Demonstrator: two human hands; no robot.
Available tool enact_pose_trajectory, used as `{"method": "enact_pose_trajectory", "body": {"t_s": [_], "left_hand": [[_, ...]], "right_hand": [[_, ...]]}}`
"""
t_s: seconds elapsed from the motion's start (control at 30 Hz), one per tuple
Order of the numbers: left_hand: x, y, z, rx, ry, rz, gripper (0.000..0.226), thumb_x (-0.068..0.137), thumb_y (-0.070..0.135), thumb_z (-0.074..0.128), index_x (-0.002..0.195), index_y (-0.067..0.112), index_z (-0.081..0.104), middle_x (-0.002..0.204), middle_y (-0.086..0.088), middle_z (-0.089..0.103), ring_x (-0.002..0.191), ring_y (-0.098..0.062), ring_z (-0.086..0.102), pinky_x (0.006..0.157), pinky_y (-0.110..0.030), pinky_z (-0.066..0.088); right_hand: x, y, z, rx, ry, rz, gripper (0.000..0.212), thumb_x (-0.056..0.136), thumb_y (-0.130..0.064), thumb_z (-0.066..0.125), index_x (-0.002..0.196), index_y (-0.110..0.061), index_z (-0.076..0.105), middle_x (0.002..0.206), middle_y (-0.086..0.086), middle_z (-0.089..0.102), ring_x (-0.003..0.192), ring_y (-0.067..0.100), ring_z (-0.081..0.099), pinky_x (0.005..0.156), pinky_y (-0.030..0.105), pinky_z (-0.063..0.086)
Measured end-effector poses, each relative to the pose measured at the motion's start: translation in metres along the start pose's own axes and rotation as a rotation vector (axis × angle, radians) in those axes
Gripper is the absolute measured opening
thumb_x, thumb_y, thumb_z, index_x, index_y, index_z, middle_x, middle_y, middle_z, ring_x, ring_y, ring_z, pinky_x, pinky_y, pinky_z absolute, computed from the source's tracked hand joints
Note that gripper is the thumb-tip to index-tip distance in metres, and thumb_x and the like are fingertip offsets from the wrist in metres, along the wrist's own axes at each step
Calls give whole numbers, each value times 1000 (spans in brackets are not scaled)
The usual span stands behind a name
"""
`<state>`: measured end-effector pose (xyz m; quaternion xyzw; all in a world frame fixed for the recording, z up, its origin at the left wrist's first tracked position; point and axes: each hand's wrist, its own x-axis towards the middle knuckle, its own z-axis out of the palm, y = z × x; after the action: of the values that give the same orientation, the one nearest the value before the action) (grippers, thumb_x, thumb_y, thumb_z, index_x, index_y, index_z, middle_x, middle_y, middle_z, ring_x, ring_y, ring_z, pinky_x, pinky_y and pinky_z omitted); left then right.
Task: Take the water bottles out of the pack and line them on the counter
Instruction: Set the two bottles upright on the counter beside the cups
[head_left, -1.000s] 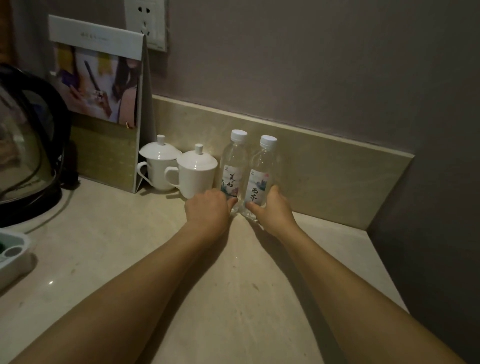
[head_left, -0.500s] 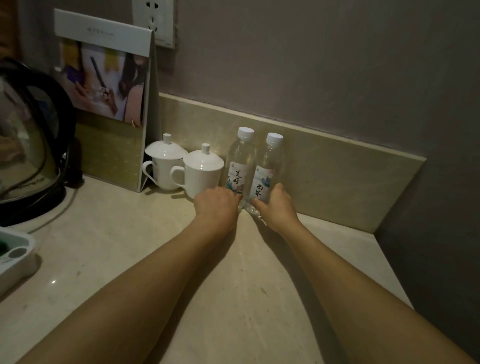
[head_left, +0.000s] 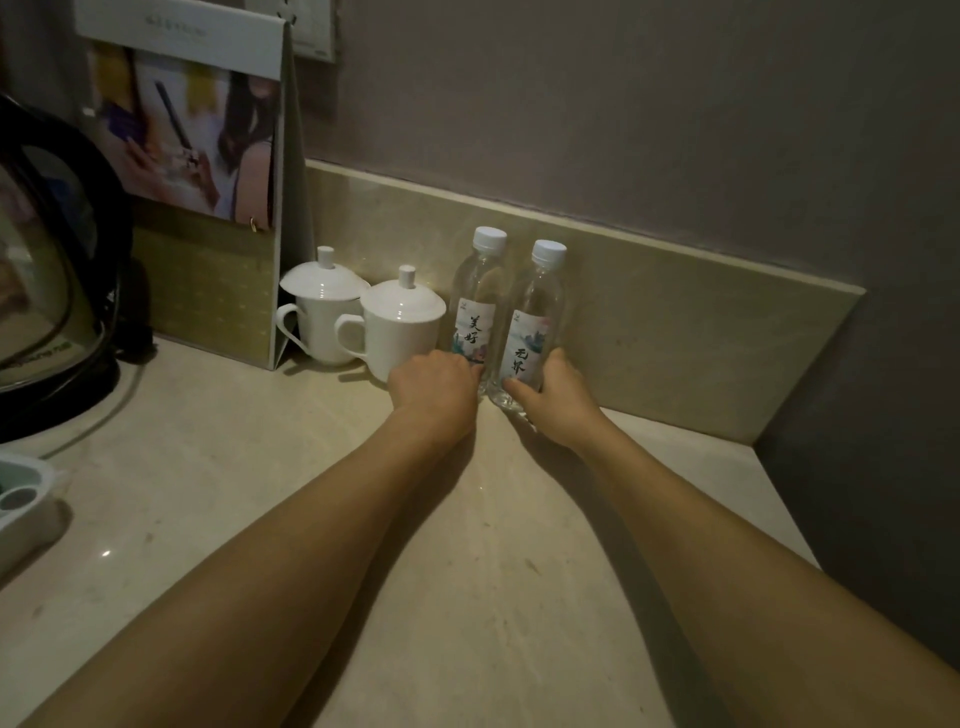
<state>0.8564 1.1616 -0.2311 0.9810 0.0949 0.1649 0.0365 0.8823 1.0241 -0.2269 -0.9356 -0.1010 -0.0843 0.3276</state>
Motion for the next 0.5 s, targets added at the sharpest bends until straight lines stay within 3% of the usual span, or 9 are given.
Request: {"method": "enact_pose_trajectory", "body": {"t_s": [0.13,0.5], "left_hand": [[1,-1,-1,-20,-14,-10,46,103,45,35,111,14,67,111,-9,68,103,-29,65,70,-32,39],[0,-4,-2,-28,-11,22,46,103,45,34,114,13,66,114,-10,67,105,-30,64,72,-32,38]], "right_hand": [[4,-1,-1,-4,-37,15,56,90,-27,64,128,4,39,134,19,52,123,32,52,94,33,44],[9,2,-2,-20,-106,48,55,93,-29,60,131,5,38,135,18,52,124,30,52,87,24,39]]}}
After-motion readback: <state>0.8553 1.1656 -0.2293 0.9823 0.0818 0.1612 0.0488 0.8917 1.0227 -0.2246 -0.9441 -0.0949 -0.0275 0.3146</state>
